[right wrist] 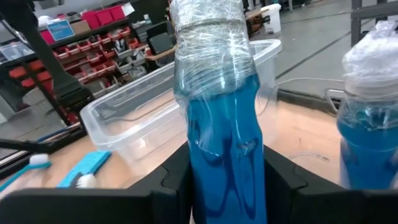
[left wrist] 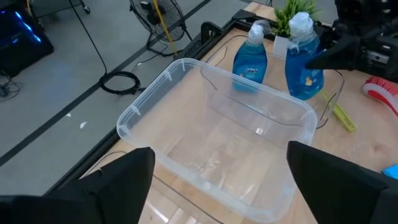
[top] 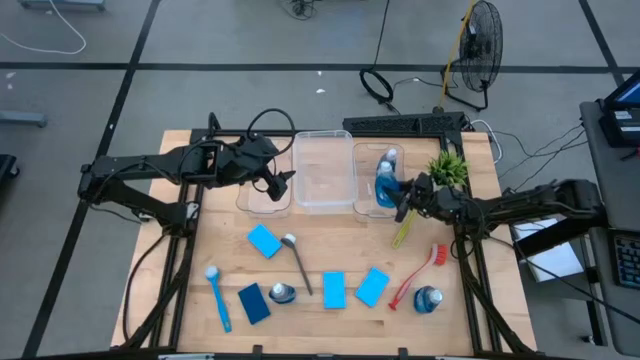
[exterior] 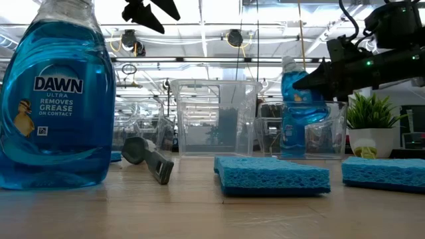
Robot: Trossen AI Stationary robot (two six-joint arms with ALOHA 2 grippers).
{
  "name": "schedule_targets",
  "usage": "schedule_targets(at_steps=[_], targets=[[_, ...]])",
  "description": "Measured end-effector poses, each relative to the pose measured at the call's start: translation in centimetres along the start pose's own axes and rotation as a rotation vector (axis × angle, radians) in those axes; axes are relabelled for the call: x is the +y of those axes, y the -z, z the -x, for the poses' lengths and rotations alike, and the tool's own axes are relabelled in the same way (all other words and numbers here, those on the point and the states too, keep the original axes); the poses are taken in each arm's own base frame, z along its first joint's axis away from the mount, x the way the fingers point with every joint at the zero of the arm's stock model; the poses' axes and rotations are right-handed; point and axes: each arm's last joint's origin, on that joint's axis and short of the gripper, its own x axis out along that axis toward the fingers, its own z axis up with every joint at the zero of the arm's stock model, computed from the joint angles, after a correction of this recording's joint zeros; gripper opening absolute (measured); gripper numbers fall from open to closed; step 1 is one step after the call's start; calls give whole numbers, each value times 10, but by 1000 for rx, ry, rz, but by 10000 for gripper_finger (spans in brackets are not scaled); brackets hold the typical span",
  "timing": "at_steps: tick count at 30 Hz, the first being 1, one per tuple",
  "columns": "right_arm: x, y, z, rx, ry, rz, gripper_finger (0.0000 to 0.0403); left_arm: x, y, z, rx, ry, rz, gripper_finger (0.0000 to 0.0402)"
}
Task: Pick & Place Kitchen Sink Supplies
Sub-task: Put the blue dishwashing liquid bottle into the right transparent bin
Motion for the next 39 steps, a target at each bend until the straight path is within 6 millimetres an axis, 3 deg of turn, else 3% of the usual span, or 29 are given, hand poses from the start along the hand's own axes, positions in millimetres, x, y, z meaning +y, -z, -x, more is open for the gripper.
schedule_targets(at_steps=[17,26,39], targets=[[-1,9,-3,80,-20,138,128,0,0,0,0,1,7,377],[-1,9,-3,79,-21,133,153,0,0,0,0,1,2,365],[-1,9,-3,79,-20,99,155,0,0,0,6,0,-5,382]])
